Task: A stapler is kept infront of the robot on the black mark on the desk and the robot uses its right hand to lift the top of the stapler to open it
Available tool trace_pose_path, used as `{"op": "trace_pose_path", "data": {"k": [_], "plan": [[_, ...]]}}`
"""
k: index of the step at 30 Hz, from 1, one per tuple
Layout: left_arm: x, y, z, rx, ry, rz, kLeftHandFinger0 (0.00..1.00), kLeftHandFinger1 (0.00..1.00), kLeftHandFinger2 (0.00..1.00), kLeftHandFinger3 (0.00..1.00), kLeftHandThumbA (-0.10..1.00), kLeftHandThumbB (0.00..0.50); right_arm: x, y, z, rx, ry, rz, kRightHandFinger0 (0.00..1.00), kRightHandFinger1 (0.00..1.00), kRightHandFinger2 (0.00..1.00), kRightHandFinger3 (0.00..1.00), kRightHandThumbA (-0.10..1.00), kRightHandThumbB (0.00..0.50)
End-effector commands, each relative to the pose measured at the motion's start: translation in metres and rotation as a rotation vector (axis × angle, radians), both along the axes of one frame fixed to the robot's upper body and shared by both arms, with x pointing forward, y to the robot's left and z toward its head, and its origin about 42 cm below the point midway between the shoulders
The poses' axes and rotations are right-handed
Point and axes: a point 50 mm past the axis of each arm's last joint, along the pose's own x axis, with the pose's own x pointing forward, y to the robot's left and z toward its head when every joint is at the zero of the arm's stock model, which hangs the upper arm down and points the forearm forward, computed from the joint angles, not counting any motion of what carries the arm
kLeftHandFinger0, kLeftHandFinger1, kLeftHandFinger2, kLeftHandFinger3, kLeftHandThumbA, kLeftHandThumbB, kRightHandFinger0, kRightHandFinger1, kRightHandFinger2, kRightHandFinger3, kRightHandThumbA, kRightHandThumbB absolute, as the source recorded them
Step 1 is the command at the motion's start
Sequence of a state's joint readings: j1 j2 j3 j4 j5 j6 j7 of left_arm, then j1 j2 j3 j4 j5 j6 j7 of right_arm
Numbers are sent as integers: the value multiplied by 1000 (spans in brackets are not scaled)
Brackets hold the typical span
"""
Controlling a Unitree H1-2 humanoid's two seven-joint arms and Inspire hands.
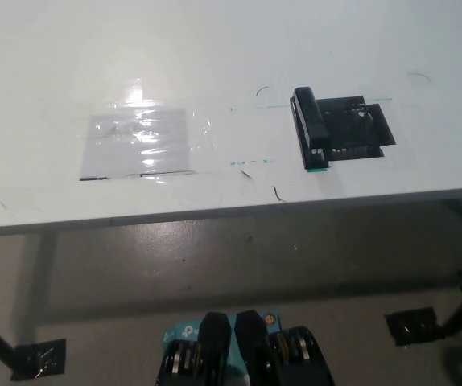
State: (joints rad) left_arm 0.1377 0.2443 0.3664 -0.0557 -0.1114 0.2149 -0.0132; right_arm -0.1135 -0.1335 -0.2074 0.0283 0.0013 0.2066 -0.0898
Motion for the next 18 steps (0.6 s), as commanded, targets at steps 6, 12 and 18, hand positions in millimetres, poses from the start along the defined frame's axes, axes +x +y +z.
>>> {"op": "trace_pose_path", "data": {"k": [6, 12, 18], "plan": [[4, 3, 11, 12, -30, -14, 316, 280, 398, 600, 396, 0, 54, 51, 103, -10, -251, 185, 280, 324, 425, 678, 202, 26], [4, 2, 10, 15, -22, -13, 310, 272, 393, 618, 402, 0, 65, 90, 152, 16, -343, 295, 321, 365, 485, 730, 203, 2], [5, 3, 11, 9, -30, -16, 306, 260, 383, 597, 449, 0, 73, 116, 158, 78, -328, 334, 315, 370, 484, 719, 167, 0]]}}
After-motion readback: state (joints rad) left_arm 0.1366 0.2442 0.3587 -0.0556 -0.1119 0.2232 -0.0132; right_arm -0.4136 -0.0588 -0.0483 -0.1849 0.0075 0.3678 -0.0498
